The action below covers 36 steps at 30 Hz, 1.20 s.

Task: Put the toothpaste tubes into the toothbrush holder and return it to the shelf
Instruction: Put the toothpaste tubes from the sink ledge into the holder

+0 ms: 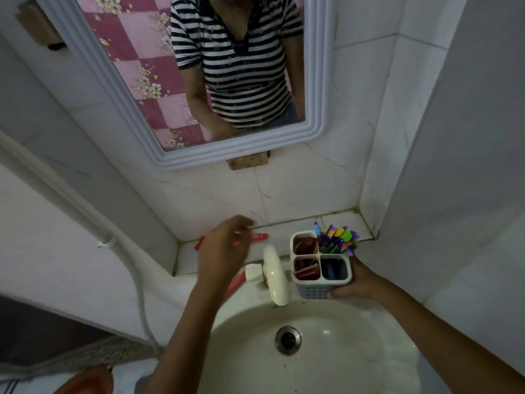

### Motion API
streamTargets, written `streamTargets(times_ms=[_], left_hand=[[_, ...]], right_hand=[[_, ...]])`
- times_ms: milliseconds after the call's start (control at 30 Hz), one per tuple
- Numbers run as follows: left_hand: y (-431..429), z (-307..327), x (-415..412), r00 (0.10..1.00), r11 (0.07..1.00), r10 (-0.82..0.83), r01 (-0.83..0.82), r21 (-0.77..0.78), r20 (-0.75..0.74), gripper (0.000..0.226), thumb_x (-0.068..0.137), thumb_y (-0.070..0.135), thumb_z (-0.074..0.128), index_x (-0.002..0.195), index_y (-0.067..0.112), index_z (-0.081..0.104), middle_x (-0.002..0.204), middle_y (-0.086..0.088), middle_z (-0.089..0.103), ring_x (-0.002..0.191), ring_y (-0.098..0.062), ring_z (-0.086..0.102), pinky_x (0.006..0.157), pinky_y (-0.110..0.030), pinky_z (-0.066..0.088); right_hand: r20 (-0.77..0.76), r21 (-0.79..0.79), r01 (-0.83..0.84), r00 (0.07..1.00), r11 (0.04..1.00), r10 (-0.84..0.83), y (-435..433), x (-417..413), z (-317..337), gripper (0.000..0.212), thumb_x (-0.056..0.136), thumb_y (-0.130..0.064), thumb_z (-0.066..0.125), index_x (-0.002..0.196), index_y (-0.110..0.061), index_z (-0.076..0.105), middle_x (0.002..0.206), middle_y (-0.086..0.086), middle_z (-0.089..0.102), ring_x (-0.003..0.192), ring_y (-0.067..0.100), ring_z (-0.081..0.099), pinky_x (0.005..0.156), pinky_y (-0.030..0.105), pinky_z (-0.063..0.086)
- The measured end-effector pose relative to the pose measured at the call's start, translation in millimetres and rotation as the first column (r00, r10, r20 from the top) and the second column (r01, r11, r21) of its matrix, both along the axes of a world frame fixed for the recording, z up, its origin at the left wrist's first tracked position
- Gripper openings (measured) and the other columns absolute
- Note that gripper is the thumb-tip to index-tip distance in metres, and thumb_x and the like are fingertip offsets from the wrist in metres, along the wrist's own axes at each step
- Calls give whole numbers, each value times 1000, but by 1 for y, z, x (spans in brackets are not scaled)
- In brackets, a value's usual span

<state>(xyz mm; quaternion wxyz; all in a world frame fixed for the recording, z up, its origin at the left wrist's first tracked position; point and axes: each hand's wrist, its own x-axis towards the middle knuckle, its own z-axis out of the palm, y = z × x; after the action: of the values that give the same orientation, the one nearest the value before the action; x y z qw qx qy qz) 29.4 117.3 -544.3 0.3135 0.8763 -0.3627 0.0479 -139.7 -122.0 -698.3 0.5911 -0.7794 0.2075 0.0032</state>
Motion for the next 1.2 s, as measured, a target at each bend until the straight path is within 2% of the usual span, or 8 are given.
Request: streamTargets(times_ms=[100, 167, 267, 400, 700, 833, 967, 1200], left_hand=[[48, -52, 28, 966, 950, 256, -242, 197, -46, 17, 85, 23, 63, 100, 23, 69, 93, 6, 70, 86, -16, 68, 66, -26, 50], [64, -91, 31, 964, 851, 246, -165, 498, -101, 25, 84, 39, 63, 106, 27, 68, 103, 6, 69, 96, -16, 66, 72, -29, 52], [72, -127, 26, 961, 753, 257, -133, 644, -102, 30, 82, 48, 61, 103, 28, 67, 103, 4, 70, 95, -18, 64, 80, -33, 54], [73, -137, 22, 953, 737, 286, -150, 660, -103, 30, 84, 50, 58, 101, 25, 62, 100, 4, 70, 96, -19, 63, 83, -34, 50], [66, -55, 31, 918, 938, 326, -284, 199, -224, 16, 88, 34, 65, 86, 24, 53, 78, -4, 69, 73, -28, 68, 67, -39, 55], [30, 24, 20, 977, 999, 29, -35, -25, -212, 8, 89, 22, 65, 95, 20, 61, 82, 0, 66, 73, -17, 62, 65, -33, 49], [-18, 65, -6, 973, 958, -230, 230, 173, -25, 17, 86, 20, 68, 102, 20, 70, 93, 6, 64, 82, -10, 57, 72, -22, 46], [-79, 43, -25, 929, 841, -362, 286, 459, 83, 15, 83, 19, 70, 98, 23, 72, 94, 2, 64, 88, -18, 64, 76, -37, 58]], right_hand=[[2, 9, 25, 1000, 1000, -25, -6, -3, 0, 104, 49, -1, 89, 135, -15, 32, 122, -7, 53, 109, -10, 55, 79, 3, 49], [0, 3, 29, 1000, 1000, -29, -7, -4, 0, 102, 50, 4, 90, 133, -17, 33, 122, -6, 53, 111, -2, 53, 80, 2, 48], [2, 0, 22, 1000, 1000, -22, -7, -3, 0, 102, 46, -3, 90, 131, -17, 36, 120, -8, 53, 113, 6, 53, 79, 2, 48], [9, 19, 16, 1000, 1000, -16, -8, -3, -1, 100, 53, 11, 88, 133, -14, 33, 120, -10, 53, 103, -17, 55, 78, 1, 47], [6, -2, 20, 1000, 1000, -20, -9, -3, -2, 107, 48, -2, 91, 137, -9, 32, 123, -8, 53, 112, -2, 52, 79, 2, 48], [-5, 10, 24, 1000, 1000, -24, -9, -3, -3, 105, 50, 3, 90, 138, -9, 33, 124, -4, 53, 110, -10, 52, 79, 3, 48], [-23, 15, 15, 1000, 1000, -14, -9, -3, -1, 105, 52, 5, 90, 138, -10, 32, 120, -11, 53, 112, -5, 52, 79, 2, 48], [-8, -1, 10, 1000, 1000, -10, -9, -3, 0, 114, 54, 8, 89, 144, -8, 22, 128, -2, 50, 121, 13, 50, 82, 0, 46]])
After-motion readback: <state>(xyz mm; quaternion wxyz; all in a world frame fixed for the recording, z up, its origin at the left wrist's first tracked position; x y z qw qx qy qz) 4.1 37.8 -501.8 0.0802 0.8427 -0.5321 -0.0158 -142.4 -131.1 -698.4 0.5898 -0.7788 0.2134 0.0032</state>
